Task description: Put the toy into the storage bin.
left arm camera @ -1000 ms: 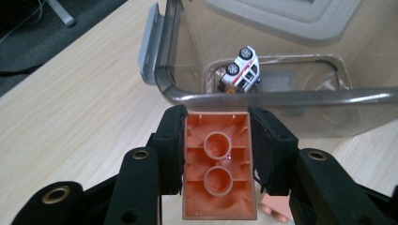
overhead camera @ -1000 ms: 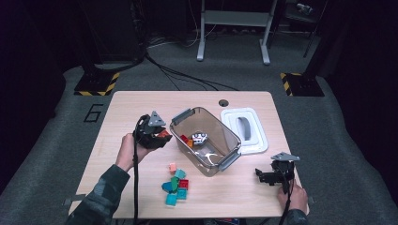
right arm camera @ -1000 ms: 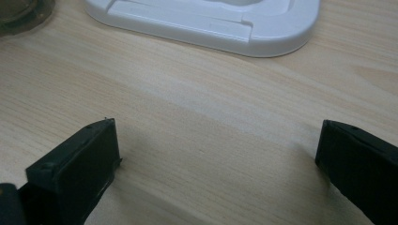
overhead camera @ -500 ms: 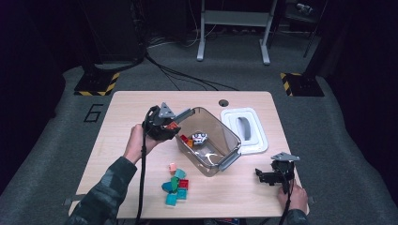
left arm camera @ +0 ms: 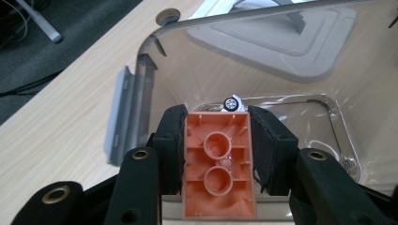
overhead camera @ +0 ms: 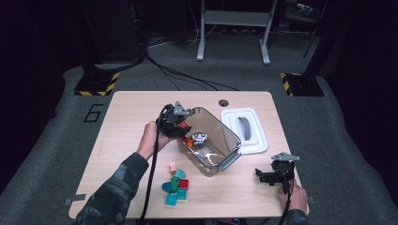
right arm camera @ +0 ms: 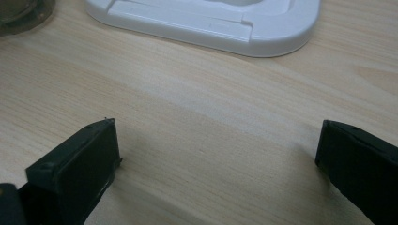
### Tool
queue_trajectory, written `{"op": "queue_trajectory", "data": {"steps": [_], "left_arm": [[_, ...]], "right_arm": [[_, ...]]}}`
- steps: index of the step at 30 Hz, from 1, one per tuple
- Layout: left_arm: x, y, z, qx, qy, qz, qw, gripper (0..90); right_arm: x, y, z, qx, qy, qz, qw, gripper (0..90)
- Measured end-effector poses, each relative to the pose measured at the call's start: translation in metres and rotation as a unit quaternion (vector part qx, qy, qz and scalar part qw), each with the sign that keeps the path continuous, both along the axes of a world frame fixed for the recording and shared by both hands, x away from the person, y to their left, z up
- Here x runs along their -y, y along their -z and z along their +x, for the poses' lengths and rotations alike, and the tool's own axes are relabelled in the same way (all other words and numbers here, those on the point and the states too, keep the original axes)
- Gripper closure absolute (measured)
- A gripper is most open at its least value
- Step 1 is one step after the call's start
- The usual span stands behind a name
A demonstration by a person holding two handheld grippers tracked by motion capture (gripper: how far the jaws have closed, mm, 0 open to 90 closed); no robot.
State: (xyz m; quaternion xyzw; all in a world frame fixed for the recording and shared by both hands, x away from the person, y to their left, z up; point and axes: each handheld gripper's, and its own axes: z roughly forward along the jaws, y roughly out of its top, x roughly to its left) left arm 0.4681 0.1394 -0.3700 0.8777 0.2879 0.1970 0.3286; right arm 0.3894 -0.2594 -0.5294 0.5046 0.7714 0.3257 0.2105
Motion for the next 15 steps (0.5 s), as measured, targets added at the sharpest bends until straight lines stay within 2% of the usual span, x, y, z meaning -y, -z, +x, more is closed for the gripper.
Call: {"op": "queue_trajectory", "data": {"steps": [5, 8, 15], "left_arm": [[0.006, 0.009, 0.003, -0.011, 0.001, 0.001, 0.9999, 59.0], [0.009, 0.018, 0.006, -0.021, 0.004, 0.009, 0.9997, 59.0], [0.011, 0.026, 0.007, -0.032, 0.005, 0.016, 0.9994, 58.8]], "right_arm": [[0.0, 0.0, 0.0, 0.001, -0.001, -0.002, 1.0, 0.0], [0.0, 0.0, 0.0, 0.001, -0.001, -0.002, 1.0, 0.0], [0.0, 0.0, 0.0, 0.001, -0.001, -0.002, 1.0, 0.0]]}}
